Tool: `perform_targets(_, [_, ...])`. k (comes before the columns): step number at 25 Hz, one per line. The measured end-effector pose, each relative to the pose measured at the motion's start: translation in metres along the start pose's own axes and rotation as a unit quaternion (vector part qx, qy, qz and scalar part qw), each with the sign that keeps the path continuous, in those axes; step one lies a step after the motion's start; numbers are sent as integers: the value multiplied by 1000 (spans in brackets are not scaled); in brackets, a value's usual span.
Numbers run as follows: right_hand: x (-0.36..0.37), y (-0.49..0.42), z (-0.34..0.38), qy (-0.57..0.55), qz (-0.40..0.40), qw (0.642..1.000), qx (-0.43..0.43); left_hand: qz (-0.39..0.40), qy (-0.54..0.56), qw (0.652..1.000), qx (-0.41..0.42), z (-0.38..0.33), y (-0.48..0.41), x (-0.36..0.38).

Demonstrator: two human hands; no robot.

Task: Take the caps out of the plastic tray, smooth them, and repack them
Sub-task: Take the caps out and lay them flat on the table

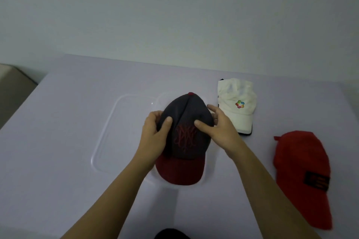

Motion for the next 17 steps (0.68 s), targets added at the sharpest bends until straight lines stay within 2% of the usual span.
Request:
perform_targets(2, [-28,24,13,-32,-53,997,-48,-17,51,998,23,-36,1,14])
perform_targets(4, [-63,40,0,-67,-119,990,-35,-8,63,997,44,-62,2,44])
perform_targets(8, [-105,62,-55,-202,-79,975,57,26,53,997,48,-72,19,117])
perform_targets(11, [-139,73,-108,-210,-94,969,92,50,30,998,13,-50,44,167])
perform_targets(14, [-139,75,-164,-234,-30,961,147,57,7,997,-54,-3,70,197])
perform_targets(17, [-126,73,-209,-232,27,952,199,32,-43,995,-83,32,82,205])
Point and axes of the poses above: each hand's wrist, its own y-axis away from the middle knuckle, its own x-axis out of the palm, z = x × y, the point moved 10 cm from there along -y, towards the middle knuckle, and after that the axes turned 14 degrees about x, right-handed, at the moved point
